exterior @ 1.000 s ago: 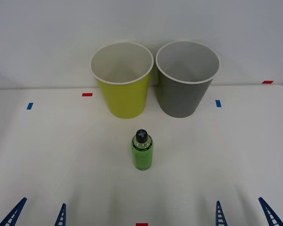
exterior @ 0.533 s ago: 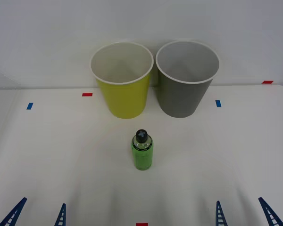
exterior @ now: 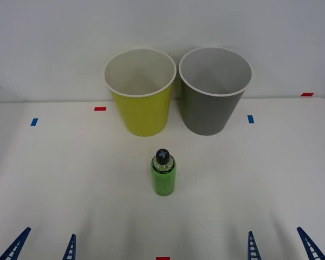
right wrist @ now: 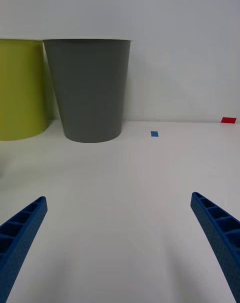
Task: Put cans in the gray bin and PET bottles in the light green bin.
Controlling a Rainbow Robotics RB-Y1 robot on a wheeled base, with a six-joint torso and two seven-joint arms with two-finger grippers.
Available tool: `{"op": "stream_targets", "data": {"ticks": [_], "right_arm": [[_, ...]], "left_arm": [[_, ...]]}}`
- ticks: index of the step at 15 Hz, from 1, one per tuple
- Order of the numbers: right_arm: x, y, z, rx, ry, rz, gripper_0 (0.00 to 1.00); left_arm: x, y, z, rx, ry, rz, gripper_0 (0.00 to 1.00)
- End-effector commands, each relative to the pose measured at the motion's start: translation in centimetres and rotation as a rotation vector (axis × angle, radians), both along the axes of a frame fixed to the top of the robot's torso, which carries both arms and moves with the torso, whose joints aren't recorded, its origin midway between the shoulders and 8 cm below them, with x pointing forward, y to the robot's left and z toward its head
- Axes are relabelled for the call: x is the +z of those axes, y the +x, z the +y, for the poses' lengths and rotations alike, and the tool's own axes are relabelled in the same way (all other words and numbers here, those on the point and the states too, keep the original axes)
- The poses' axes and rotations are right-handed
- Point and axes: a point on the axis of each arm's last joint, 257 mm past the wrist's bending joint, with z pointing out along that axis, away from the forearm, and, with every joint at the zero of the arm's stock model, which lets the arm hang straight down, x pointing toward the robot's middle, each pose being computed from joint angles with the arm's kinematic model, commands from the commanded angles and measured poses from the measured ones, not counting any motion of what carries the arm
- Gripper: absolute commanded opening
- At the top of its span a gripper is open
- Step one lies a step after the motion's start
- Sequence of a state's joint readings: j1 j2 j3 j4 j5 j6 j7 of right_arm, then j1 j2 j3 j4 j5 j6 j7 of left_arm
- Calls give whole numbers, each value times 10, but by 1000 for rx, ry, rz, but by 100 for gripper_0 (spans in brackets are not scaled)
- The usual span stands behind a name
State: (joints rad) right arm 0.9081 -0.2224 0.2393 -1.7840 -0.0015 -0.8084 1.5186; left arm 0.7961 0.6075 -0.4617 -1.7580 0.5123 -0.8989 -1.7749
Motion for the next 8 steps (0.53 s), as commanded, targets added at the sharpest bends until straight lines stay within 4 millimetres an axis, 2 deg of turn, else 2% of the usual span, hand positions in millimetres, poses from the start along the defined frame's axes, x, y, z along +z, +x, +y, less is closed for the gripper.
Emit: {"op": "stream_targets", "data": {"ticks": [1,8], "right_arm": [[0,0,0,0,0,0,100],[0,0,0,0,0,0,100]], "left_arm": [[0,0,0,0,0,0,100],[0,0,0,0,0,0,100]]}}
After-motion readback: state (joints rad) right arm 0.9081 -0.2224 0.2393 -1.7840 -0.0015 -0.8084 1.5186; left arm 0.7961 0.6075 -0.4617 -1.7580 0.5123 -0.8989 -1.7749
